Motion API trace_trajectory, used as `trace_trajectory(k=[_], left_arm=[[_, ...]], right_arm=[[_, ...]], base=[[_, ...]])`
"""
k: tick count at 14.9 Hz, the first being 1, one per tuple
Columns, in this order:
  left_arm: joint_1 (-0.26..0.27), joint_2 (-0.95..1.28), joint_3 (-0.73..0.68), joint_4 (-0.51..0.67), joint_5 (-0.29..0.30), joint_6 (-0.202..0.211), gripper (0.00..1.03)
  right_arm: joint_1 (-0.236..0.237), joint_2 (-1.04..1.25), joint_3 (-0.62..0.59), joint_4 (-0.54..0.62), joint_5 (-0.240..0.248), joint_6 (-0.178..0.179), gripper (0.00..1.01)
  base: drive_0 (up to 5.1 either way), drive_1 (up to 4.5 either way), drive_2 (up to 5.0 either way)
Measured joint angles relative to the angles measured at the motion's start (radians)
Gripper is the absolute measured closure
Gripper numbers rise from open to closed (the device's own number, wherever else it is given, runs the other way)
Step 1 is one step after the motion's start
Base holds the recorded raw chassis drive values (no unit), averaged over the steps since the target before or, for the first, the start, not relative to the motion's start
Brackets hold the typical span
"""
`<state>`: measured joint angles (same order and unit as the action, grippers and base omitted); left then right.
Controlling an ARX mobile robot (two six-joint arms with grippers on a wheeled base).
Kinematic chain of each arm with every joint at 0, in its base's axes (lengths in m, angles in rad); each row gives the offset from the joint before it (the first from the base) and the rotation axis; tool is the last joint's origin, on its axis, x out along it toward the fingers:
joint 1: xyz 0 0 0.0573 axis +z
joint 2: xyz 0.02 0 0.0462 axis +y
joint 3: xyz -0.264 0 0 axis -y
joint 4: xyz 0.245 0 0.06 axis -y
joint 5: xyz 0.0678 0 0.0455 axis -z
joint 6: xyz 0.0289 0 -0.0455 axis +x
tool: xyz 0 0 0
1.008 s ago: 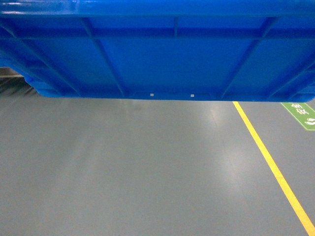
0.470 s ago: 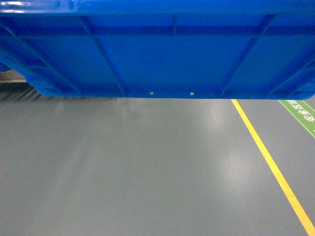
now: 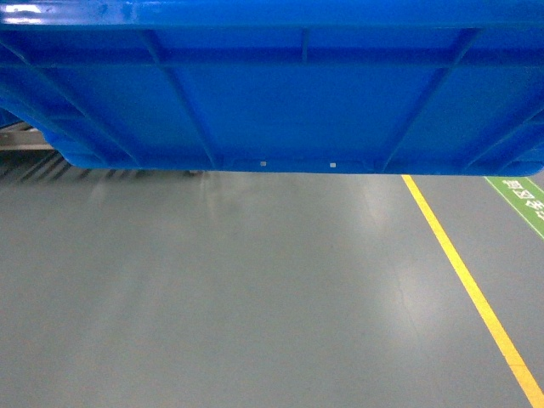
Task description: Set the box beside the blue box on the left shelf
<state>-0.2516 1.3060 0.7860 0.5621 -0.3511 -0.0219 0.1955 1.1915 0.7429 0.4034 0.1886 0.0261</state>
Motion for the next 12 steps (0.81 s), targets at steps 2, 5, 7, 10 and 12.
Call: trace_trajectory(k=[2,5,7,10,12], left_arm=[[0.000,0.000,0.000,0.000,-0.001,0.000,0.86],[0.000,0.000,0.000,0.002,0.000,0.000,0.86],[0.000,0.000,0.000,0.002,-0.001,0.000,0.86],[0.000,0.000,0.000,0.001,-0.001,-0.001,0.86],[0.000,0.000,0.000,-0.002,-0.001,0.000,0.86]], right_arm=[[0.000,0.000,0.000,0.000,0.000,0.000,0.92],[0.000,0.000,0.000,0.001,0.000,0.000,0.92],[0.001,-0.001,0.000,0.002,0.000,-0.001,0.92],[0.000,-0.001,0.000,0.001,0.000,0.000,0.92],[0.001,0.000,0.000,0.000,0.000,-0.001,0.92]], base=[[-0.1,4.04,-4.3],[0.0,4.16,-4.2],[0.1,4.23,-4.1],[0.1,4.27,-4.1],[0.0,4.20,-4.1]])
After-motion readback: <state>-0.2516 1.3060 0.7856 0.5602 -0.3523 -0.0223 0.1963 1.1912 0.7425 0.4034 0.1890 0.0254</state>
